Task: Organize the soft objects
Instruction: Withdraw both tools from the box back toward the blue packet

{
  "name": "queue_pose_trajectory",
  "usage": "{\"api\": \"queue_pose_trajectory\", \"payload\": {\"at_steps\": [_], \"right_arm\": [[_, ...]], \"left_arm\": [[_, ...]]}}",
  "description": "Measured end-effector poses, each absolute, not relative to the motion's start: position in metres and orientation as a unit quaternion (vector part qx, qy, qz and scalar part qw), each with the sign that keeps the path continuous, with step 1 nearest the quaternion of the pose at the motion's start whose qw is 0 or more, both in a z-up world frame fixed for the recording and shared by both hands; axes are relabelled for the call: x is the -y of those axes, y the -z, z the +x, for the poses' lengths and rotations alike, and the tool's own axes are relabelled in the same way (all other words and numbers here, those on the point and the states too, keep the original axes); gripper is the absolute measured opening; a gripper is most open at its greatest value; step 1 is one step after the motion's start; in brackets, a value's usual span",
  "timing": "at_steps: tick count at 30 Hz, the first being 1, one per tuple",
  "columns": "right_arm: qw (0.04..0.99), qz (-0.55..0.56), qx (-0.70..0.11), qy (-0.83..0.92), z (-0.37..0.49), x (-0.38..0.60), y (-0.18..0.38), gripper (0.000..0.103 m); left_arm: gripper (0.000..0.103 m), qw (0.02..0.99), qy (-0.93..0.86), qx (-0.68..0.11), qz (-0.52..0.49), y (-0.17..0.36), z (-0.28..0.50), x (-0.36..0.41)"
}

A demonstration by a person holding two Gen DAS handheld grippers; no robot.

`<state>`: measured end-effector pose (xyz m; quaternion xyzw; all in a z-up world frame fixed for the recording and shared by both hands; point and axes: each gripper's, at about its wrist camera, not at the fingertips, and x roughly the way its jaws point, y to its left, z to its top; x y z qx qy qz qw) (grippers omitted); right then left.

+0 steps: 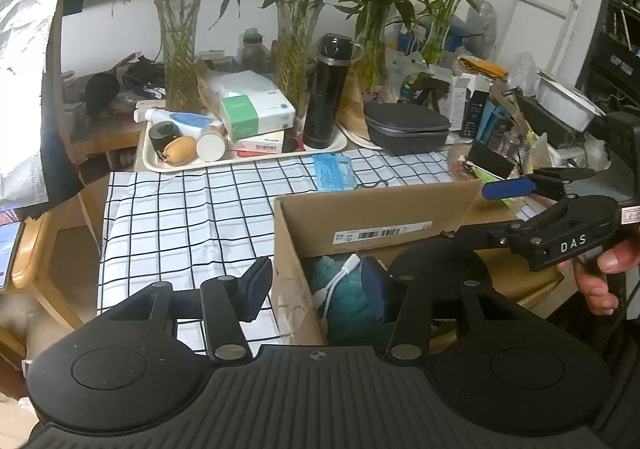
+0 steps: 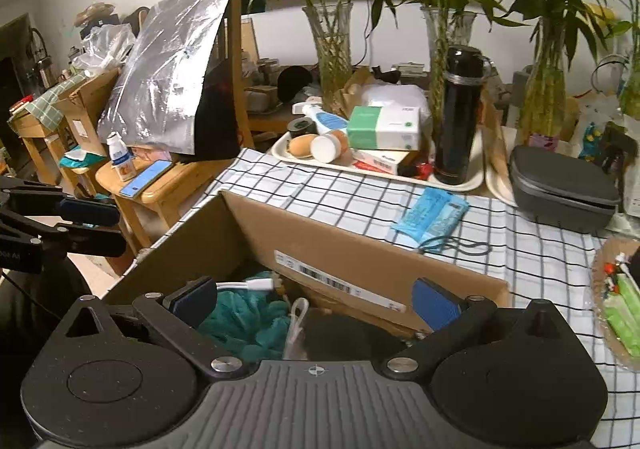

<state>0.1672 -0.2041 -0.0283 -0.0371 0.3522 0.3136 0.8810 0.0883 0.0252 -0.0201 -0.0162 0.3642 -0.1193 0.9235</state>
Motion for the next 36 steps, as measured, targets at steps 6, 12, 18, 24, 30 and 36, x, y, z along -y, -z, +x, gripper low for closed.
{"api": "queue_pose_trajectory", "payload": {"at_steps": [6, 12, 18, 24, 30, 36], "right_arm": [[0.888, -0.035, -0.347, -0.298, 0.168, 0.221, 0.029, 0.103], [0.899, -0.045, -0.341, -0.269, 0.167, 0.237, 0.031, 0.103], [0.914, -0.047, -0.329, -0.231, 0.168, 0.255, 0.032, 0.103], [0.929, -0.062, -0.316, -0.181, 0.170, 0.265, 0.037, 0.103], [0.937, -0.037, -0.306, -0.163, 0.175, 0.276, 0.039, 0.103], [0.940, -0.026, -0.303, -0.153, 0.186, 0.283, 0.035, 0.103]], "left_arm": [[0.048, 0.923, 0.129, -0.361, -0.012, 0.021, 0.093, -0.014], [0.048, 0.924, 0.137, -0.358, -0.009, 0.023, 0.099, -0.005], [0.048, 0.925, 0.141, -0.353, -0.010, 0.024, 0.106, -0.001], [0.048, 0.927, 0.141, -0.348, -0.010, 0.025, 0.112, 0.001], [0.048, 0.930, 0.140, -0.340, -0.002, 0.026, 0.116, 0.000], [0.048, 0.933, 0.142, -0.331, 0.002, 0.026, 0.122, -0.004]]}}
